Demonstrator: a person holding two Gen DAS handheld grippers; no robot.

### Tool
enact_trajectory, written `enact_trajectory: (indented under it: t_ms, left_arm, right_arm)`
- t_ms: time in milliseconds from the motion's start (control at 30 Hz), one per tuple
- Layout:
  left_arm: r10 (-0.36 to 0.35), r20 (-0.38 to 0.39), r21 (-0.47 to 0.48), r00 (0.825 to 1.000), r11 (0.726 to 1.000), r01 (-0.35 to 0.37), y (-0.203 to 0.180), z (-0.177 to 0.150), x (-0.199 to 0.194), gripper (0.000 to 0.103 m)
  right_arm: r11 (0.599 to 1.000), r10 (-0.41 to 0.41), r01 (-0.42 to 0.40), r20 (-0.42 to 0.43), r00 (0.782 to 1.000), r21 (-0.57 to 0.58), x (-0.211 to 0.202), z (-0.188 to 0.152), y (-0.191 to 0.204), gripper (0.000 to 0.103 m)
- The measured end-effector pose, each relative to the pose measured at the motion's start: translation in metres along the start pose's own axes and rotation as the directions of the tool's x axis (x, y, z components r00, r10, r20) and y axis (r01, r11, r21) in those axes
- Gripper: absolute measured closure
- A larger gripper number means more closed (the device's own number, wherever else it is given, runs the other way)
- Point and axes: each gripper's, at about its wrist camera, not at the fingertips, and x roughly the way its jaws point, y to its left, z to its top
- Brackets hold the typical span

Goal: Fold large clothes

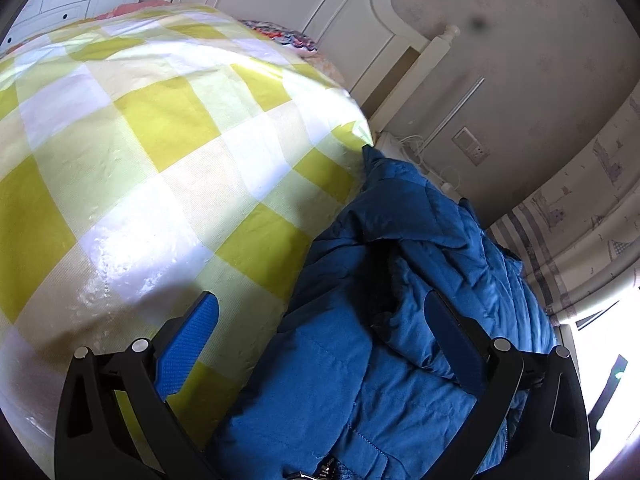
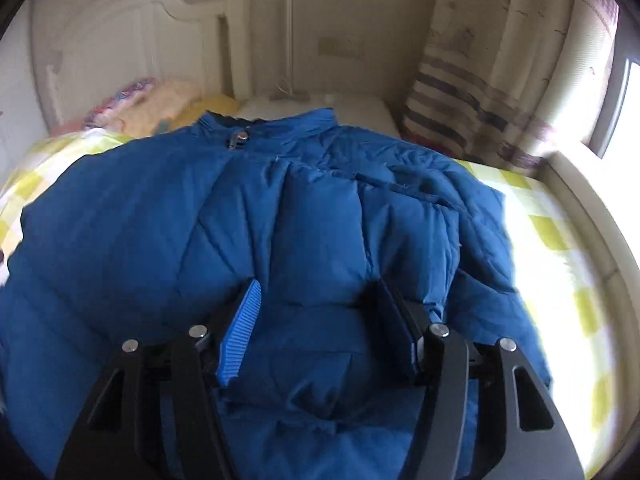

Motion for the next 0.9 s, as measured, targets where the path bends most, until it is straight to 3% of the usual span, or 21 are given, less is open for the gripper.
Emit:
enact_trajectory:
  t_ms: [133,267,333,400,467,567,600,633,700,833,900]
  left_arm:
    - [-0.001,0.1,0.081,0.995,0.997,-0.008,-0.02,-0.001,-0.024,0.004]
    - [-0.101,0.137,0.258,0.985,0.964,0.063,-0.077,0.009,-0.051,0.004]
    - [-0.137,0.102,0.354,0.985,0.931,0.092,-0.112,0.014,-0.05,0.004]
    - [-0.178,-0.014,0.414,0.984,0.895,0.167,-0.143,0.018,-0.025,0.004]
    - [-0.164,-0.101,0.429,0.981,0.883,0.191,-0.154,0.016,0.007,0.004]
    - [-0.069,-0.24,0.403,0.968,0.9,0.163,-0.144,0.003,0.066,0.005]
    - [-0.051,-0.251,0.422,0.967,0.893,0.157,-0.142,-0.005,0.078,0.005]
    - [-0.037,-0.211,0.503,0.977,0.852,0.141,-0.145,-0.016,0.078,0.005]
    - [0.006,-0.202,0.555,0.979,0.824,0.11,-0.152,-0.021,0.075,0.005]
    - [-0.042,-0.2,0.501,0.979,0.854,0.139,-0.159,0.001,0.058,0.005]
    - [-0.081,-0.163,0.514,0.983,0.844,0.155,-0.172,0.01,0.045,0.005]
  right_arm:
    - [0.998,-0.043,0.043,-0.001,0.999,-0.035,0.002,-0.003,0.01,0.043]
    - [1.0,-0.019,0.019,-0.005,1.0,-0.016,0.008,-0.003,0.003,0.042]
    - [1.0,-0.019,0.019,-0.004,1.0,-0.016,0.005,-0.004,0.003,0.04]
    - [1.0,-0.018,0.018,-0.004,1.0,-0.015,0.003,-0.004,0.003,0.039]
    - [1.0,-0.011,0.011,-0.004,1.0,-0.009,0.003,-0.004,0.002,0.038]
    - [1.0,0.004,-0.004,-0.001,1.0,0.001,0.002,-0.004,0.001,0.037]
    - [1.0,0.01,-0.01,0.0,1.0,0.003,0.001,-0.004,0.0,0.037]
    - [1.0,0.019,-0.019,0.002,1.0,0.005,0.001,-0.004,-0.001,0.036]
    - [1.0,0.027,-0.027,0.001,1.0,0.006,0.002,-0.004,-0.001,0.033]
    - [0.999,0.053,-0.053,-0.007,0.999,0.01,0.003,-0.003,-0.001,0.028]
    - [0.998,0.062,-0.062,-0.007,0.998,0.014,0.004,-0.003,-0.002,0.027]
